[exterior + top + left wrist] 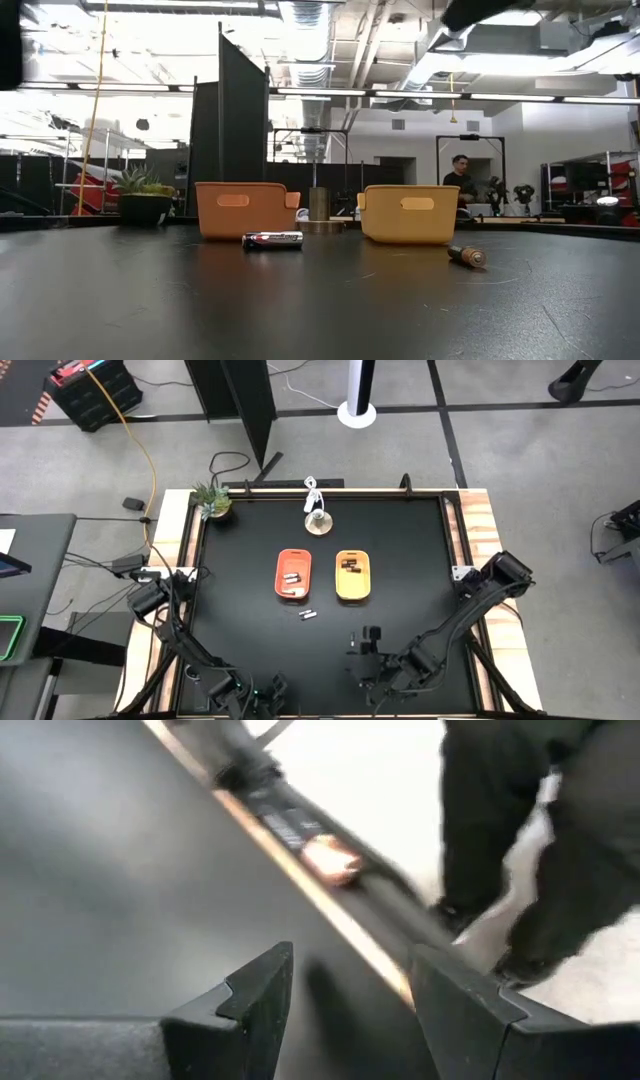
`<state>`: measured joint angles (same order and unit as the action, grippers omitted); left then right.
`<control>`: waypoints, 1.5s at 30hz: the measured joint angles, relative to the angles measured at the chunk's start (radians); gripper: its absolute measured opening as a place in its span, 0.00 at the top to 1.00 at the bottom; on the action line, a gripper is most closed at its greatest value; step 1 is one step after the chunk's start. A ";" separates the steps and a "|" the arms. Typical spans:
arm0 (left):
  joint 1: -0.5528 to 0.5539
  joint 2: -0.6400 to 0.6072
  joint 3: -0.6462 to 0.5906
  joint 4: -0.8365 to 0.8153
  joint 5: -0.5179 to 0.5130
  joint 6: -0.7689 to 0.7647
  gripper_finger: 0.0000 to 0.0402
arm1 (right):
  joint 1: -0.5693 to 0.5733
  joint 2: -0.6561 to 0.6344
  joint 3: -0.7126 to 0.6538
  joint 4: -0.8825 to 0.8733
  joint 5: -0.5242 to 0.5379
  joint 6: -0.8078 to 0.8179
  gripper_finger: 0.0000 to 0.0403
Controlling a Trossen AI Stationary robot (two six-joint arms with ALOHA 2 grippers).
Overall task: Sort batteries
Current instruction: Put the black battery into the yellow bin
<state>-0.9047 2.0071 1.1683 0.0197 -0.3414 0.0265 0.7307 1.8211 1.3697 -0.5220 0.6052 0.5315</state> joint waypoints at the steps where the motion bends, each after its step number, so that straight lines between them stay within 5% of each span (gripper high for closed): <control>1: -0.005 0.000 0.000 0.002 -0.001 0.000 0.52 | 0.000 0.002 -0.001 -0.010 0.000 0.009 0.55; 8: -0.014 -0.002 0.000 0.050 -0.090 -0.020 0.52 | 0.005 0.033 -0.001 0.046 -0.006 0.010 0.55; 37: -0.014 0.065 0.003 0.174 -0.107 -0.035 0.52 | 0.036 0.067 0.015 0.154 -0.001 -0.009 0.54; 45: -0.011 0.071 0.003 0.186 -0.119 -0.051 0.52 | 0.070 0.067 0.015 0.306 -0.002 -0.098 0.53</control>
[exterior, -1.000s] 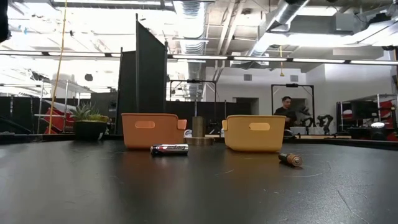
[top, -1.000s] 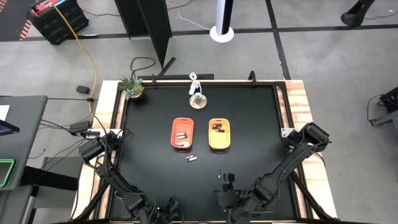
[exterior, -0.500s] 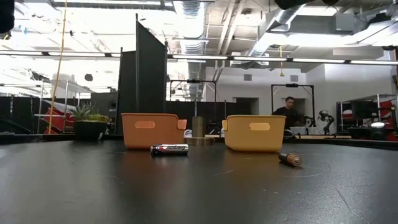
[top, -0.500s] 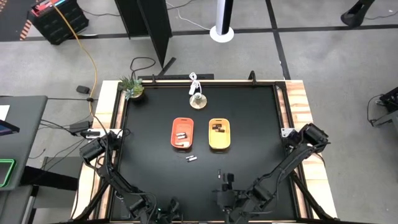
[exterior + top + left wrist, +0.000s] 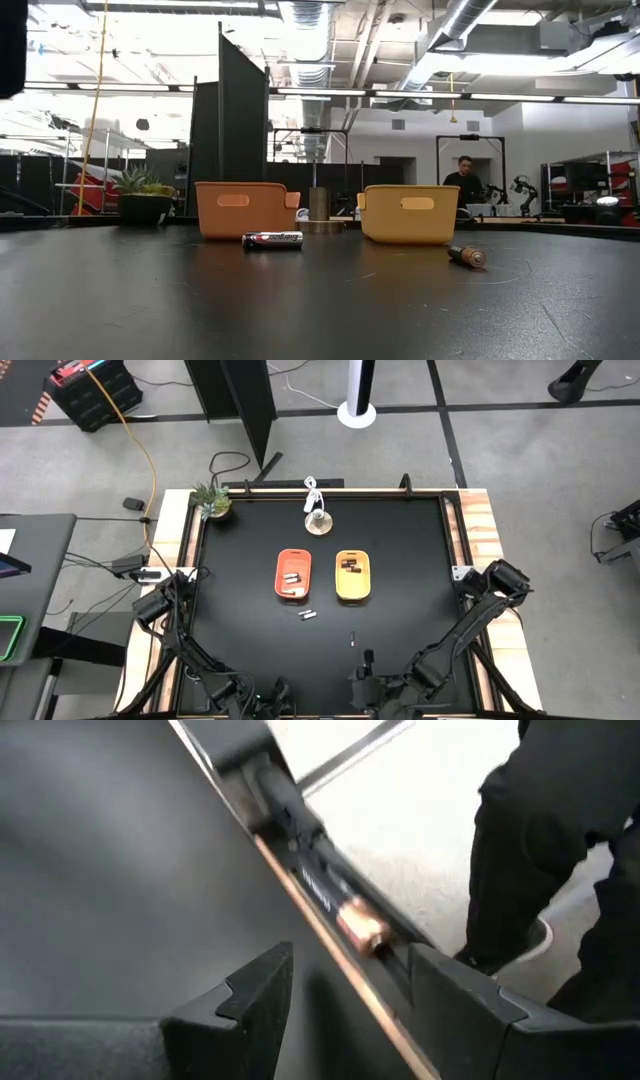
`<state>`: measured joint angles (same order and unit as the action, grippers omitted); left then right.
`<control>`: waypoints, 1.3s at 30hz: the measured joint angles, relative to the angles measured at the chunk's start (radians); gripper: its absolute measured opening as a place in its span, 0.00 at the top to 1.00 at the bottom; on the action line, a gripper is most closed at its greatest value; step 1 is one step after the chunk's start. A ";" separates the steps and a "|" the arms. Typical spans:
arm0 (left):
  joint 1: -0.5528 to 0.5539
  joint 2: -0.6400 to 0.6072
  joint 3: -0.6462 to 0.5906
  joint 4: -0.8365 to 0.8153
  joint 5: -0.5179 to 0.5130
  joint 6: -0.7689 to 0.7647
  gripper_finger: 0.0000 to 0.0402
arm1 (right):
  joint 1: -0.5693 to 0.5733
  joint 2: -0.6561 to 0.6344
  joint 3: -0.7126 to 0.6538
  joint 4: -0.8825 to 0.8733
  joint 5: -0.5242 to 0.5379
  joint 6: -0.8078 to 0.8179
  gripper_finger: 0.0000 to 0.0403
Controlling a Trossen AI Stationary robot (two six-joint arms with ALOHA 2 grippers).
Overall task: Sort batteries
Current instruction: Put the black battery into the yellow bin
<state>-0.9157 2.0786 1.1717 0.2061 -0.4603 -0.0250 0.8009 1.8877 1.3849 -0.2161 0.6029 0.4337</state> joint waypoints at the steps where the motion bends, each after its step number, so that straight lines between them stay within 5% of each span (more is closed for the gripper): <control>1: 0.000 0.002 0.000 -0.007 0.000 -0.001 0.52 | 0.004 0.000 0.000 0.015 0.000 -0.012 0.53; 14: 0.000 0.001 0.000 0.004 0.008 -0.011 0.52 | 0.000 0.093 0.012 0.101 -0.031 -0.105 0.42; 39: 0.017 0.001 0.000 -0.003 0.008 -0.030 0.52 | -0.028 0.203 0.083 0.233 -0.108 -0.185 0.36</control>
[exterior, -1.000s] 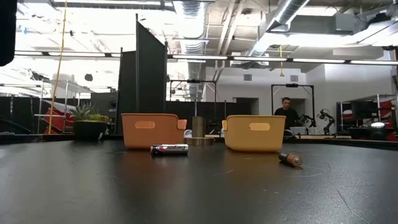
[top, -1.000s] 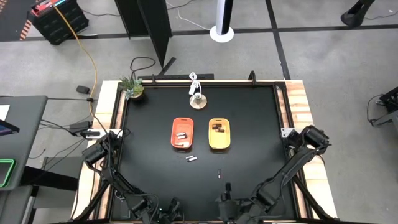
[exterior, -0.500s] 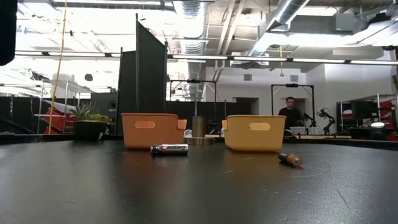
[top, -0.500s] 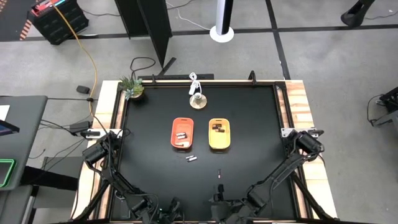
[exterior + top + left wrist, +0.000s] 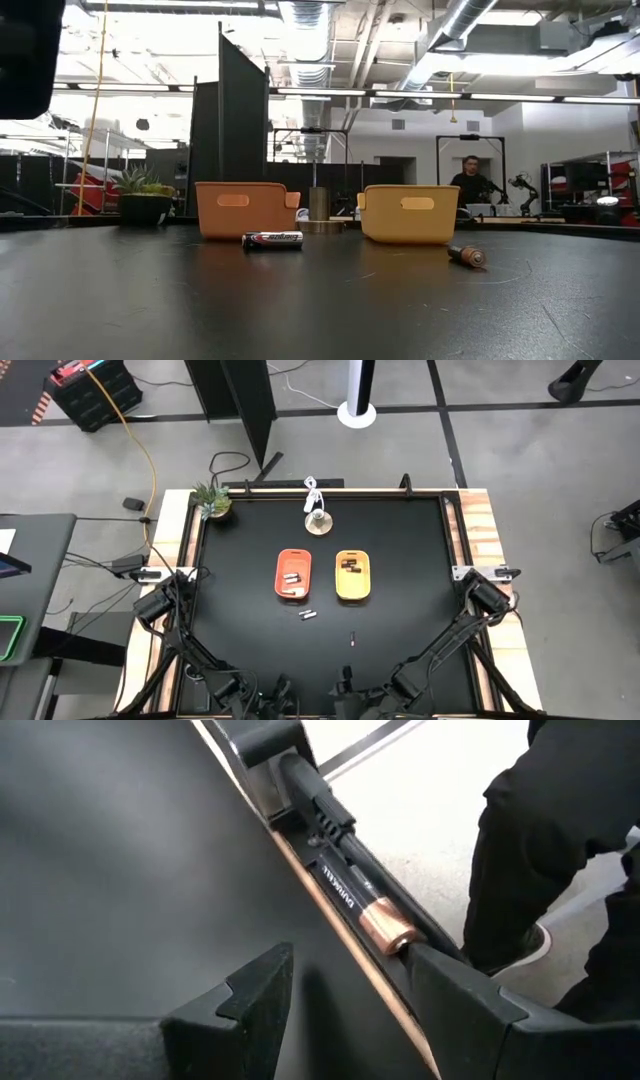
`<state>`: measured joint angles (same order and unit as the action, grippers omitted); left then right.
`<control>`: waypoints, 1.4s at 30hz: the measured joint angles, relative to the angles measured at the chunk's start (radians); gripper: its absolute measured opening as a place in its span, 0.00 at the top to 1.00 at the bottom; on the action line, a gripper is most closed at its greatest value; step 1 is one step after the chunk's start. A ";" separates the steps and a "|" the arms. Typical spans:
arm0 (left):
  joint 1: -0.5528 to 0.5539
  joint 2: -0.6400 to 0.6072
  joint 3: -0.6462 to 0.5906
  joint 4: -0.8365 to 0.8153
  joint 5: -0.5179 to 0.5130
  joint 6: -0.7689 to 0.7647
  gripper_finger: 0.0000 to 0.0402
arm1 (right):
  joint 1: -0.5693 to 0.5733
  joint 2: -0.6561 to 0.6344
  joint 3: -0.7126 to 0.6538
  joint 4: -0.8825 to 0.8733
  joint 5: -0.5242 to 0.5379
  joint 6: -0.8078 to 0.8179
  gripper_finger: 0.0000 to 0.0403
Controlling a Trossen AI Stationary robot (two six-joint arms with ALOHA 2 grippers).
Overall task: Sort batteries
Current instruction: Put the black battery into the yellow bin
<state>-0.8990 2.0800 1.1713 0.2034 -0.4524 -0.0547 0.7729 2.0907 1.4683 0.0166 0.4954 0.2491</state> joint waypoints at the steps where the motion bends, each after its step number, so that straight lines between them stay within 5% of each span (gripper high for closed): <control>1: 0.002 0.000 0.000 -0.002 0.000 0.000 0.52 | -0.001 0.006 0.011 -0.004 -0.005 -0.014 0.36; 15: 0.004 0.000 0.000 -0.013 0.006 -0.014 0.52 | -0.017 0.230 0.339 -0.152 -0.076 -0.100 0.36; 31: 0.003 -0.002 0.000 -0.031 0.007 -0.046 0.52 | 0.009 0.543 0.852 -0.523 0.060 -0.189 0.36; 42: 0.003 -0.002 0.000 -0.032 0.007 -0.067 0.52 | -0.001 0.589 0.886 -0.581 0.090 -0.127 0.36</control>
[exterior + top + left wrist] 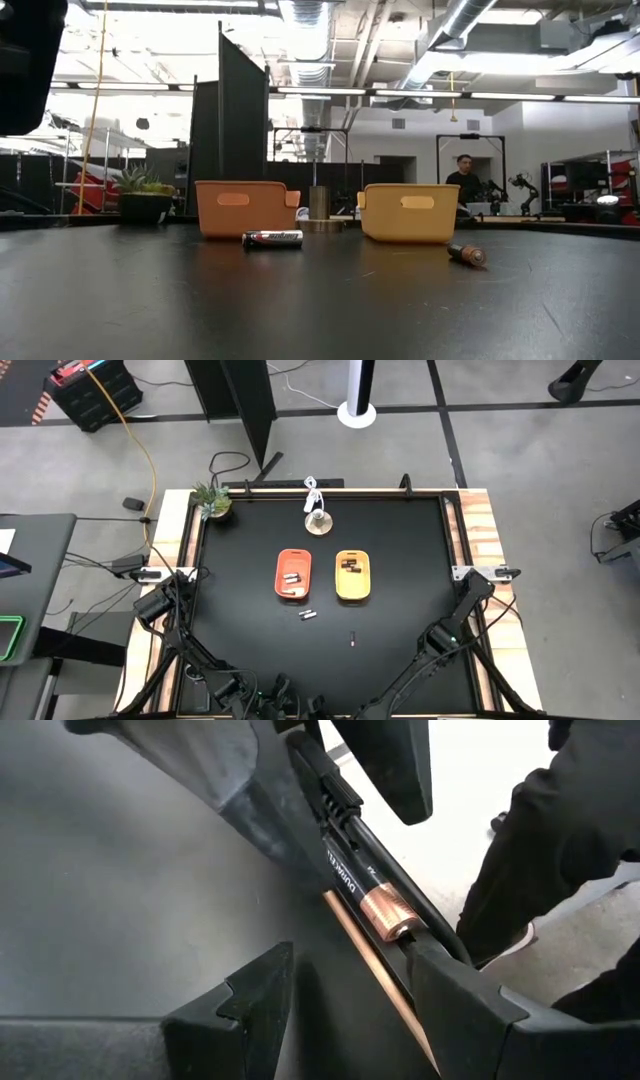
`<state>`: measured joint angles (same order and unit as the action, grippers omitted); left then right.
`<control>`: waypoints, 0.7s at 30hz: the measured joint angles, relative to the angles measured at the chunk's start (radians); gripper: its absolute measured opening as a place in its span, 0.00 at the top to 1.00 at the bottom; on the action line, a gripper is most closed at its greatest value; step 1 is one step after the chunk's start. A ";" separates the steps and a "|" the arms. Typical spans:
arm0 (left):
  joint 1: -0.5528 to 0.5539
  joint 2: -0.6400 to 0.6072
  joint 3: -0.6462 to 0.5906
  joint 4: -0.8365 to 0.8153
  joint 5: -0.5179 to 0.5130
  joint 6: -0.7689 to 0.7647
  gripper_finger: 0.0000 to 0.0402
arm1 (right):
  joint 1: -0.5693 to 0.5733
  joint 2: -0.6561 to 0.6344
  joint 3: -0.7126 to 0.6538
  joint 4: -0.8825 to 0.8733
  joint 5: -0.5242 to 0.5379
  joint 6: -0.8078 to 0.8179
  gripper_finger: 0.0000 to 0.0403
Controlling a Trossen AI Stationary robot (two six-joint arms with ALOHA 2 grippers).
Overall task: Sort batteries
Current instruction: Put the black battery into the yellow bin
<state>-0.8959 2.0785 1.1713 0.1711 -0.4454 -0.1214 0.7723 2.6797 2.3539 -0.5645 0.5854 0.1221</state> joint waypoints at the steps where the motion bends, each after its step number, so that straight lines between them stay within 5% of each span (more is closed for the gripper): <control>1: 0.000 0.000 0.000 0.000 0.000 0.000 0.52 | -0.001 0.000 0.000 -0.005 0.001 0.002 0.36; 21: 0.000 0.000 0.000 0.004 0.021 0.003 0.52 | -0.029 0.004 0.000 -0.055 -0.028 0.004 0.36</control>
<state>-0.8959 2.0785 1.1713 0.1751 -0.4240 -0.1188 0.7431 2.6839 2.3543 -0.6191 0.5577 0.1261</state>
